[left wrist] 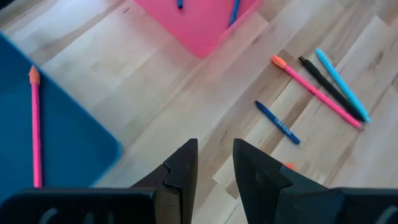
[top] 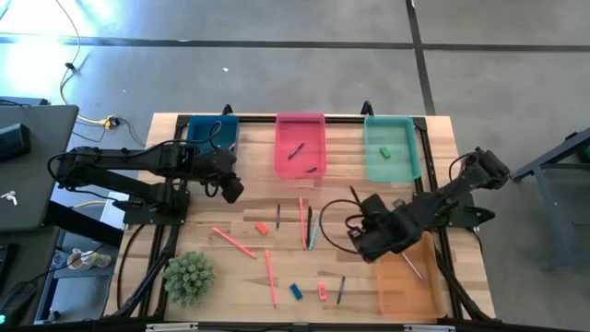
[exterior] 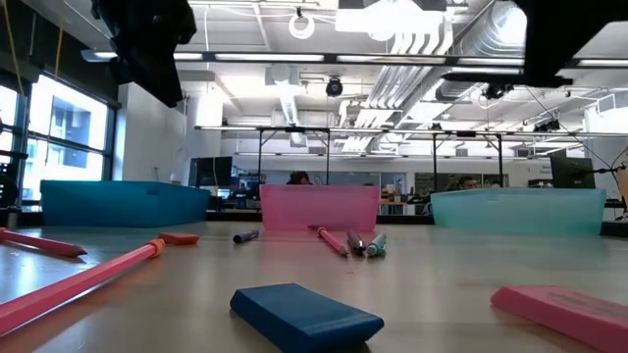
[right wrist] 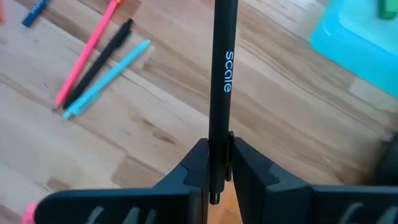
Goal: Sort crayons/erasers/pens/pencils in bins
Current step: Put the black pen into the orange bin
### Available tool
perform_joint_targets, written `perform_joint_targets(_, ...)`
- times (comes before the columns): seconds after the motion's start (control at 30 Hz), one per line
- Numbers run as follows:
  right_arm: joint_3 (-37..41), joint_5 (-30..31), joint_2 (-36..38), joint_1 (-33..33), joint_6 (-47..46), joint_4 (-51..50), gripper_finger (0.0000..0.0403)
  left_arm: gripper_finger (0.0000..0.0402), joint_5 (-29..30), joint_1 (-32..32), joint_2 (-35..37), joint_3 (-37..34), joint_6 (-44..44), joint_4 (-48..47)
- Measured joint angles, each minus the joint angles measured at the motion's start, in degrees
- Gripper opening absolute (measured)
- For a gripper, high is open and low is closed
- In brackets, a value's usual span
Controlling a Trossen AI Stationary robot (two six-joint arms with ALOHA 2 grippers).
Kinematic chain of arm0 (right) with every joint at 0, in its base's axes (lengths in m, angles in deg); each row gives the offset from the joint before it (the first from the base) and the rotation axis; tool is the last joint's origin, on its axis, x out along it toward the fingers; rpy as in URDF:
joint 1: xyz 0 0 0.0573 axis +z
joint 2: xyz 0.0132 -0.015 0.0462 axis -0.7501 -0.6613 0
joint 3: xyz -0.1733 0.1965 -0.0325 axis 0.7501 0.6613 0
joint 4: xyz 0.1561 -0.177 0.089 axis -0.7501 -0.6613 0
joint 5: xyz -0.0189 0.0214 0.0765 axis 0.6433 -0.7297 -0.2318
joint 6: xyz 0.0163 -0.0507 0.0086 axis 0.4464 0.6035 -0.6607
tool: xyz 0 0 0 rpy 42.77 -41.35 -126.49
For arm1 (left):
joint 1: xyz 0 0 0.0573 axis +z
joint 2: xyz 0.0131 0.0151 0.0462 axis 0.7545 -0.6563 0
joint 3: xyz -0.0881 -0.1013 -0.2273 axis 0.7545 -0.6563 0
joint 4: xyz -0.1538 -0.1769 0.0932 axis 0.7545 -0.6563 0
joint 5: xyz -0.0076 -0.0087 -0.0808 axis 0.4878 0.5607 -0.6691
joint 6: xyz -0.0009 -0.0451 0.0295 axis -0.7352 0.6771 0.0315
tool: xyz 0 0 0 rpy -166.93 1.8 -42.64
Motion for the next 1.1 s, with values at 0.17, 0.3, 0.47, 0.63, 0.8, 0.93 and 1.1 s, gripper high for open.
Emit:
perform_joint_targets(0.17, -0.02, -0.29, 0.50, 4.60, -3.79, -3.89, 0.0035, 0.0090, -0.12, 0.00, 0.00, 0.00, 1.79, 0.00)
perform_joint_targets(0.3, -0.02, -0.74, 0.50, 8.89, -6.95, -5.24, 0.0035, 0.0101, -0.12, 0.00, 0.00, 0.00, 1.88, 0.00)
perform_joint_targets(0.47, -0.02, -0.76, 0.50, 14.45, -12.18, -6.65, 0.0035, 0.0123, -0.10, -0.01, 0.00, 0.00, 3.69, 0.11)
perform_joint_targets(0.63, -0.02, -0.81, 0.46, 19.95, -17.01, -6.67, 0.0035, 0.0136, -0.12, -0.01, 0.00, 0.00, 5.30, 3.42)
perform_joint_targets(0.8, 0.90, -0.77, 0.45, 24.46, -21.83, -5.85, 0.0035, 0.0135, -0.14, -0.15, 0.00, 0.00, 5.31, 10.93)
perform_joint_targets(0.93, 6.06, -2.26, 0.41, 27.22, -24.91, 0.75, 0.0035, 0.0130, -0.14, -0.15, -0.27, 0.02, 5.28, 14.44)
perform_joint_targets(1.1, 10.27, -3.26, 0.39, 29.97, -27.67, 7.27, 0.0035, 0.0129, -0.16, -0.15, -0.77, 0.02, 5.33, 14.99)
